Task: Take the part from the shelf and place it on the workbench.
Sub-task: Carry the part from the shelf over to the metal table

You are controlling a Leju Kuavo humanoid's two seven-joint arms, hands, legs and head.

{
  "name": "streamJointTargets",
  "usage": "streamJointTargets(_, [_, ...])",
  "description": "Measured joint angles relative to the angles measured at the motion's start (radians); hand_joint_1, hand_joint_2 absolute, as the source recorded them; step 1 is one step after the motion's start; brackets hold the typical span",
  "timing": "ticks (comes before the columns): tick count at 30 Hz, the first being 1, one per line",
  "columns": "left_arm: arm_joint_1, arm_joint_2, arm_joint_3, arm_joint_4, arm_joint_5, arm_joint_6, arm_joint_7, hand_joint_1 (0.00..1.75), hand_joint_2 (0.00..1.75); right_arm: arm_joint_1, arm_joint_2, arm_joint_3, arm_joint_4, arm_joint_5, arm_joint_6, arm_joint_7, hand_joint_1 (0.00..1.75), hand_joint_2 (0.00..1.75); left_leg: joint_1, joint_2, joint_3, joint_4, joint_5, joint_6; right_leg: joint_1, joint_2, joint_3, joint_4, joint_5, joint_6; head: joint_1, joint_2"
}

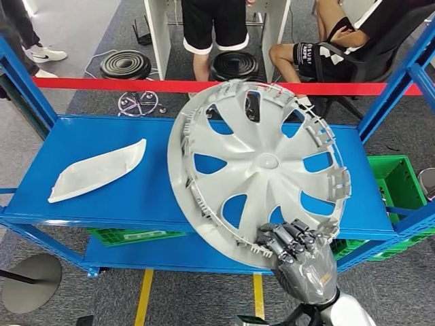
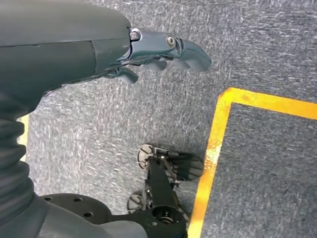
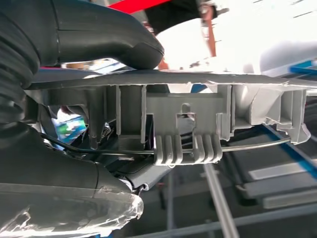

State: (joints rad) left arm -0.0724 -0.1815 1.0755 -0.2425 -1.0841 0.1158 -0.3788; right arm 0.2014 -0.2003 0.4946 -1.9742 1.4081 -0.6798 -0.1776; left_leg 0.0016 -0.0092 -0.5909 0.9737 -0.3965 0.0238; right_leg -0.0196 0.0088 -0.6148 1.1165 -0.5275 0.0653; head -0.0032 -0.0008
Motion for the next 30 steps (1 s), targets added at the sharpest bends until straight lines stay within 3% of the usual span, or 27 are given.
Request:
streamJointTargets(2, [-0.001, -0.001, -0.008, 0.002, -0.008, 0.003, 0.003, 0.0, 1.75, 0.004, 0.0, -0.001, 0.001, -0.008, 0.0, -0.013, 1.75, 1.75, 0.0, 0.006, -0.003, 0.0, 0.001, 0.001, 0.0, -0.001, -0.051, 0.133, -0.064, 0.002, 0.001, 0.0])
streamJointTargets(3, [-0.001, -0.002, -0.012, 0.002, -0.011, 0.004, 0.003, 0.0, 1.75, 0.007, 0.0, -0.002, 0.002, -0.01, 0.0, -0.018, 1.75, 1.75, 0.0, 0.011, -0.004, 0.0, 0.002, 0.0, -0.001, -0.001, -0.064, 0.17, -0.073, 0.003, 0.001, 0.0])
streamJointTargets(4, [-0.001, -0.003, -0.016, 0.003, -0.014, 0.004, 0.003, 0.0, 1.75, 0.008, 0.0, -0.003, 0.004, -0.013, 0.0, -0.023, 1.75, 1.75, 0.001, 0.015, -0.005, 0.001, 0.004, -0.001, -0.002, -0.003, -0.059, 0.169, -0.063, 0.005, 0.002, 0.0])
streamJointTargets(6, [-0.002, -0.005, -0.022, 0.004, -0.02, 0.005, 0.003, 0.0, 1.75, 0.01, 0.0, -0.005, 0.005, -0.017, 0.0, -0.032, 1.75, 1.75, 0.005, 0.026, -0.007, 0.005, 0.005, -0.01, -0.005, -0.018, 0.007, 0.055, -0.004, 0.01, 0.002, 0.0])
streamJointTargets(8, [-0.003, -0.004, -0.026, 0.005, -0.024, 0.007, 0.003, 0.0, 1.75, 0.01, 0.0, -0.005, 0.006, -0.023, 0.0, -0.038, 1.75, 1.75, 0.003, 0.035, -0.01, 0.012, 0.006, -0.023, -0.002, -0.043, 0.073, -0.058, 0.033, 0.01, 0.002, 0.0])
streamJointTargets(9, [-0.003, -0.003, -0.028, 0.006, -0.024, 0.008, 0.003, 0.0, 1.75, 0.009, 0.001, -0.006, 0.007, -0.026, 0.0, -0.041, 1.75, 1.75, 0.001, 0.038, -0.01, 0.016, 0.008, -0.03, -0.001, -0.049, 0.085, -0.082, 0.037, 0.005, 0.002, 0.0])
streamJointTargets(12, [-0.002, -0.003, -0.033, 0.007, -0.024, 0.01, 0.004, 0.0, 1.75, 0.01, 0.002, -0.012, 0.008, -0.031, 0.0, -0.054, 1.75, 1.75, 0.001, 0.049, -0.016, 0.024, 0.013, -0.047, -0.001, -0.03, 0.062, -0.074, 0.044, -0.024, 0.0, 0.0])
streamJointTargets(14, [-0.001, -0.002, -0.036, 0.007, -0.024, 0.011, 0.004, 0.0, 1.75, 0.011, 0.002, -0.016, 0.008, -0.032, 0.0, -0.061, 1.75, 1.75, 0.004, 0.044, -0.036, 0.06, -0.031, -0.057, -0.001, -0.015, 0.043, -0.072, 0.058, -0.042, 0.0, 0.0])
streamJointTargets(17, [-0.002, -0.002, -0.04, 0.007, -0.024, 0.013, 0.004, 0.0, 1.75, 0.011, 0.005, -0.021, 0.008, -0.032, 0.0, -0.063, 1.75, 1.75, 0.004, 0.023, -0.102, 0.246, -0.16, -0.062, 0.003, 0.01, 0.005, -0.072, 0.087, -0.057, -0.001, 0.0])
streamJointTargets(18, [-0.002, -0.003, -0.04, 0.007, -0.024, 0.013, 0.004, 0.0, 1.75, 0.011, 0.006, -0.023, 0.008, -0.032, 0.0, -0.063, 1.75, 1.75, 0.004, 0.02, -0.114, 0.297, -0.182, -0.06, 0.006, 0.019, -0.008, -0.071, 0.097, -0.059, -0.001, 0.0])
streamJointTargets(19, [-0.002, -0.003, -0.04, 0.007, -0.024, 0.013, 0.004, 0.0, 1.75, 0.012, 0.006, -0.024, 0.008, -0.032, 0.0, -0.063, 1.75, 1.75, 0.003, 0.018, -0.109, 0.315, -0.184, -0.055, 0.009, 0.029, -0.021, -0.071, 0.107, -0.059, -0.001, 0.0])
streamJointTargets(20, [-0.002, -0.003, -0.04, 0.007, -0.024, 0.013, 0.004, 0.0, 1.75, 0.012, 0.006, -0.025, 0.008, -0.032, 0.0, -0.063, 1.75, 1.75, 0.001, 0.015, -0.086, 0.295, -0.168, -0.049, 0.012, 0.04, -0.033, -0.071, 0.116, -0.059, -0.001, 0.0])
streamJointTargets(22, [-0.005, -0.001, -0.041, 0.007, -0.024, 0.013, 0.004, 0.0, 1.75, 0.012, 0.007, -0.026, 0.008, -0.032, 0.0, -0.064, 1.75, 1.75, -0.005, -0.015, 0.008, 0.163, -0.128, -0.024, 0.015, 0.062, -0.054, -0.071, 0.137, -0.057, 0.0, 0.0])
streamJointTargets(24, [-0.009, -0.001, -0.041, 0.008, -0.024, 0.014, 0.004, 0.0, 1.75, 0.012, 0.009, -0.028, 0.008, -0.032, 0.0, -0.064, 1.75, 1.75, -0.011, -0.049, 0.082, 0.044, -0.113, -0.012, 0.014, 0.08, -0.068, -0.074, 0.158, -0.05, 0.0, 0.0])
streamJointTargets(25, [-0.011, 0.0, -0.041, 0.008, -0.024, 0.015, 0.004, 0.0, 1.75, 0.012, 0.01, -0.028, 0.008, -0.032, -0.001, -0.065, 1.75, 1.75, -0.013, -0.056, 0.094, 0.019, -0.114, -0.012, 0.012, 0.086, -0.071, -0.078, 0.168, -0.044, 0.0, 0.0])
streamJointTargets(27, [-0.013, -0.002, -0.042, 0.009, -0.024, 0.016, 0.004, 0.0, 1.75, 0.014, 0.01, -0.029, 0.008, -0.033, -0.001, -0.066, 1.75, 1.75, -0.013, -0.041, 0.091, 0.005, -0.096, -0.014, 0.008, 0.101, -0.073, -0.091, 0.187, -0.03, -0.001, 0.0])
streamJointTargets(28, [-0.014, -0.002, -0.042, 0.009, -0.024, 0.016, 0.004, 0.0, 1.75, 0.016, 0.01, -0.029, 0.008, -0.033, -0.001, -0.066, 1.75, 1.75, -0.011, -0.03, 0.088, -0.001, -0.085, -0.011, 0.009, 0.093, -0.079, -0.089, 0.182, -0.024, 0.0, 0.0])
streamJointTargets(29, [-0.014, -0.003, -0.042, 0.009, -0.024, 0.016, 0.004, 0.0, 1.75, 0.017, 0.011, -0.029, 0.009, -0.033, -0.002, -0.067, 1.75, 1.75, -0.009, -0.018, 0.082, -0.007, -0.073, -0.007, 0.011, 0.074, -0.089, -0.073, 0.158, -0.019, 0.002, 0.0])
streamJointTargets(30, [-0.014, -0.003, -0.042, 0.009, -0.024, 0.016, 0.003, 0.0, 1.75, 0.017, 0.011, -0.029, 0.01, -0.031, -0.002, -0.068, 1.75, 1.75, -0.006, -0.006, 0.074, -0.011, -0.061, -0.004, 0.011, 0.047, -0.103, -0.035, 0.115, -0.015, 0.004, 0.0])
